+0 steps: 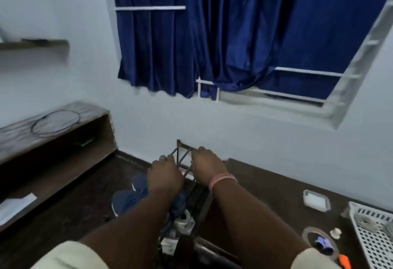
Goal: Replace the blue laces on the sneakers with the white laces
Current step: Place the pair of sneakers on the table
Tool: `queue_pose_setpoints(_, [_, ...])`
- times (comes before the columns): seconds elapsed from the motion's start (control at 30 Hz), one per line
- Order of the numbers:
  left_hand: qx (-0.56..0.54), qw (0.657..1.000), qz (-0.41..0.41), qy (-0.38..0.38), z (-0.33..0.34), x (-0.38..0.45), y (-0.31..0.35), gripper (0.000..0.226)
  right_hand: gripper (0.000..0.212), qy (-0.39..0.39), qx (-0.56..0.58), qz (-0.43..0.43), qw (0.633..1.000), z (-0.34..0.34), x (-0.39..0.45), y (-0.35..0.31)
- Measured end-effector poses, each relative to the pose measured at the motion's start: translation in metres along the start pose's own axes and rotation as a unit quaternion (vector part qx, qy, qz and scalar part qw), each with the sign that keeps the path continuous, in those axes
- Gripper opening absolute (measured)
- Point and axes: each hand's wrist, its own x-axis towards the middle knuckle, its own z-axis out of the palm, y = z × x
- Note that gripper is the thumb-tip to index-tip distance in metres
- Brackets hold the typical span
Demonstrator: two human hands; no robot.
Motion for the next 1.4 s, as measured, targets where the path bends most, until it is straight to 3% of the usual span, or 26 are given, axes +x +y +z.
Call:
queue_pose_setpoints(0.1, [0.006,0.994,-0.064,-0.086,0.039,-0.015,-0.028,0.036,0.022,-0.111,0.027,-0.015,0.993,0.047,0.001,-0.014])
queue_pose_setpoints(0.2, [0.021,0.982,-0.089,-0.163,0.086,-0.025,-0.055,0.046,0.038,-0.231,0.037,-0.019,0.972,0.094,0.001,-0.023])
queue_pose_setpoints(0.43, [-0.108,0.955,-0.102,-0.256,0.139,-0.031,-0.079,0.041,0.044,-0.288,0.006,-0.034,0.957,0.175,0.020,-0.021])
queue_pose_setpoints(0.67, [-0.140,0.947,-0.181,-0.224,0.160,-0.033,-0.081,0.033,0.036,-0.281,0.020,0.002,0.960,0.206,0.035,-0.016])
queue_pose_setpoints(0.87, [-0.108,0.960,-0.183,-0.181,0.153,-0.039,-0.086,0.018,0.021,-0.196,0.070,0.009,0.978,0.200,0.022,-0.027])
queue_pose_setpoints(1.1, [-0.071,0.984,-0.097,-0.132,0.121,-0.038,-0.063,0.017,0.020,-0.099,0.085,0.026,0.991,0.149,-0.014,-0.018])
queue_pose_setpoints(1.4, [-0.054,0.990,0.048,-0.120,0.086,-0.067,0.026,0.028,0.020,-0.030,0.024,0.118,0.992,0.074,-0.098,0.032])
